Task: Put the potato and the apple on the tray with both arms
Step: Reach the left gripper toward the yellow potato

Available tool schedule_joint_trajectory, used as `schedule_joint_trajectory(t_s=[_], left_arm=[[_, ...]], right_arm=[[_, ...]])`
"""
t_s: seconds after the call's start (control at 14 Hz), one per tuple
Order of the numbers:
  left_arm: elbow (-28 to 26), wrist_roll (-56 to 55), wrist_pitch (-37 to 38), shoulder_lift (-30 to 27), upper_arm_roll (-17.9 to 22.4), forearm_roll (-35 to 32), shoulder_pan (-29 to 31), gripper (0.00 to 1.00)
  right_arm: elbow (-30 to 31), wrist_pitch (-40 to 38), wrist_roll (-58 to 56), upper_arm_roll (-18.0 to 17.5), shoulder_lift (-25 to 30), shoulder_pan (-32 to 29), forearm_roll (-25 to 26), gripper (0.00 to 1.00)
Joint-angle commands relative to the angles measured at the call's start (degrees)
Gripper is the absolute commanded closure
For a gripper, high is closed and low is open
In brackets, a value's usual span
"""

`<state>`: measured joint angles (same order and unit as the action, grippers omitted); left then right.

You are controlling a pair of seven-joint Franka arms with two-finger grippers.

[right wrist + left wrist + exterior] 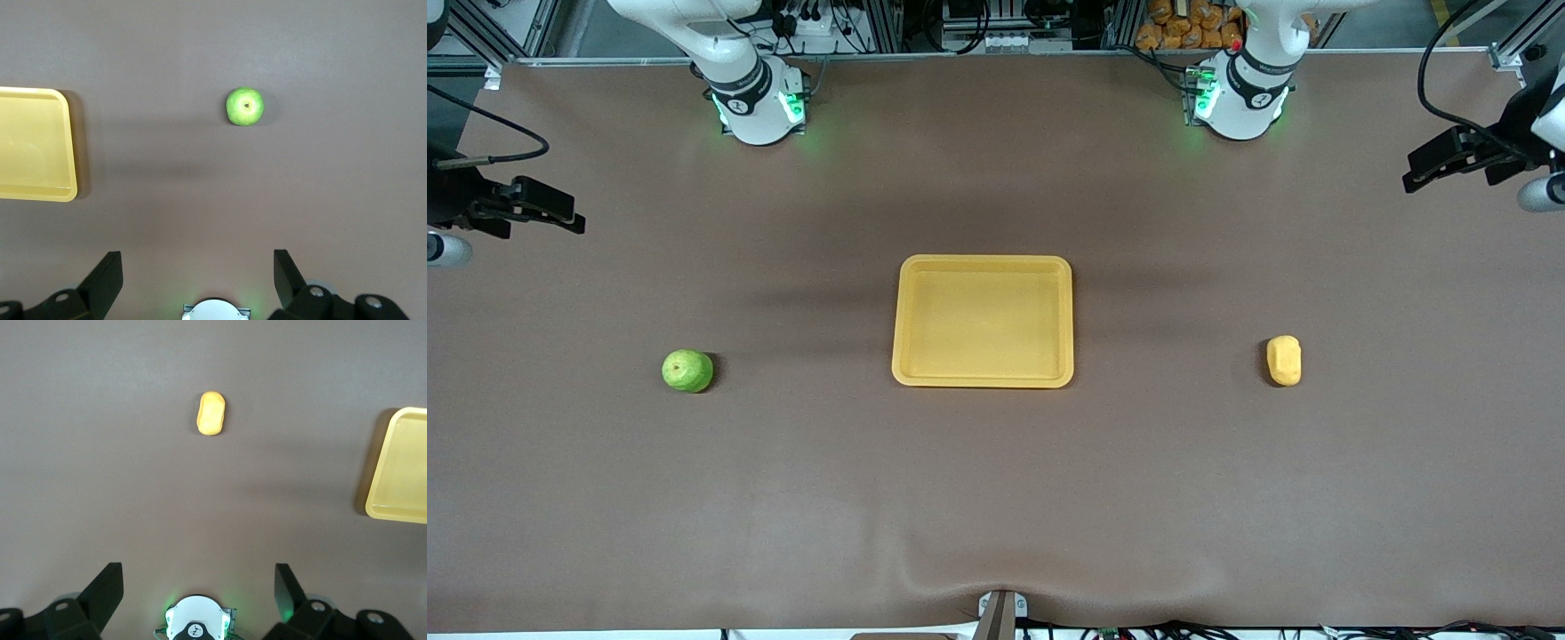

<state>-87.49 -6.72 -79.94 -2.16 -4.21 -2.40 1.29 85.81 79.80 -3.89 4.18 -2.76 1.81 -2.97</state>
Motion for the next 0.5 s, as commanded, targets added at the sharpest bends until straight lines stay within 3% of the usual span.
schedule_joint_trajectory(t_s=[0.0,0.43], left_arm=[[-0.31,1.1,-1.08,1.71,-0.01,1.34,0.47,0.0],[-11.54,1.27,-16.8,1.98,-0.01,-0.94,0.38,0.0]], right_arm=[[-1.96,-1.23,1.08,0.21,-0.58,-0.31,-0.46,0.0],[-2.48,0.17,1.17,0.56,-2.15,-2.33,-0.2,0.0]])
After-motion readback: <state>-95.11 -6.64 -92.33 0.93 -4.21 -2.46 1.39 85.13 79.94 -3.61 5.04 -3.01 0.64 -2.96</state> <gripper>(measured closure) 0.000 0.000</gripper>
